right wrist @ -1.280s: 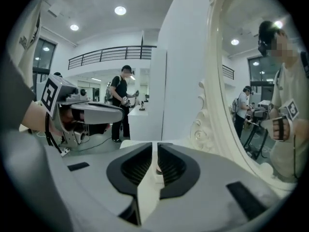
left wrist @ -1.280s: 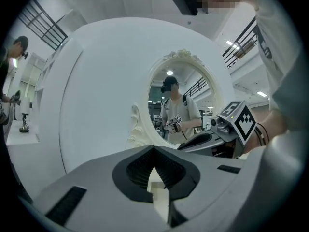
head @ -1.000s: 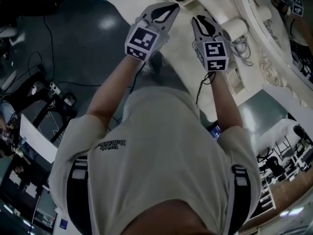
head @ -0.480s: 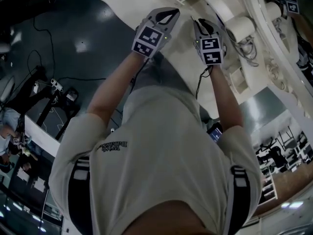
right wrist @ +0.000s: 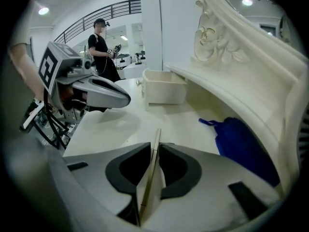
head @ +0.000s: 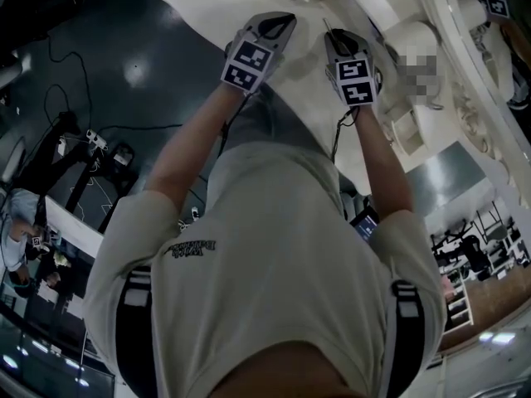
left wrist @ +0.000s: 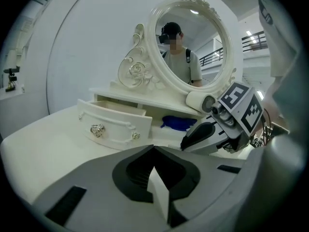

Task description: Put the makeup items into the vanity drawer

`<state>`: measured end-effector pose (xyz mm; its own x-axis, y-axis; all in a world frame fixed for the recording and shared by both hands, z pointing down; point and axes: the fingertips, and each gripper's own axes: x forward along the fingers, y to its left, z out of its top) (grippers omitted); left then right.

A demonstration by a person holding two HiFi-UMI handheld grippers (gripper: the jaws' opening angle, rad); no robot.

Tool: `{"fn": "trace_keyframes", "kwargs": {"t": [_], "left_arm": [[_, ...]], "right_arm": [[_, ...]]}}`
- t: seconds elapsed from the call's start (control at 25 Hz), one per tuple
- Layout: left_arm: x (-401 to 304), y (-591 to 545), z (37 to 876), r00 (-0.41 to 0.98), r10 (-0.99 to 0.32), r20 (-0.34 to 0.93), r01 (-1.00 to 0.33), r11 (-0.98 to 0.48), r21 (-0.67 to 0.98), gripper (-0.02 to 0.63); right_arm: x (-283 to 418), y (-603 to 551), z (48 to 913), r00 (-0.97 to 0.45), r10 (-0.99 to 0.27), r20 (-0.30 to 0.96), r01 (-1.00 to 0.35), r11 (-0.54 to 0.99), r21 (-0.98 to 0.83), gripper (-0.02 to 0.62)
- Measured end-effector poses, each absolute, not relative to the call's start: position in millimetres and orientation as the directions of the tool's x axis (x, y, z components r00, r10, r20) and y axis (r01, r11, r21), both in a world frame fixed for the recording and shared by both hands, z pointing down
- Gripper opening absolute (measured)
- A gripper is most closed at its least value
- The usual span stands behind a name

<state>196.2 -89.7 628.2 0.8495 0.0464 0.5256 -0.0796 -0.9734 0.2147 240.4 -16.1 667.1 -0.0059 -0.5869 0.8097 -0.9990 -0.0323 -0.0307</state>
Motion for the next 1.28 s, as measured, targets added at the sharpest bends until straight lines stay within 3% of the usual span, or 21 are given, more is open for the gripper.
{"fn": "trace_keyframes", "kwargs": {"t": [0.68,1.28], "left_arm": [[192.3,-84.0,622.3,0.848,0.033,0.529,-0.085,-0.977,0.197,0.012],[168.4,-125.0,493.4,0.919,-0.127,0.373,-0.161,-0.985,0.06,0.012]], "right_arm": [[234.3,-17.6,656.6,-0.014,-0.615,0.788,-0.998,-0.042,-0.05,0.032],[223.5,-71.8,485.7,0.0,-0.833,0.554,-1.0,0.003,0.004,0.032]]}}
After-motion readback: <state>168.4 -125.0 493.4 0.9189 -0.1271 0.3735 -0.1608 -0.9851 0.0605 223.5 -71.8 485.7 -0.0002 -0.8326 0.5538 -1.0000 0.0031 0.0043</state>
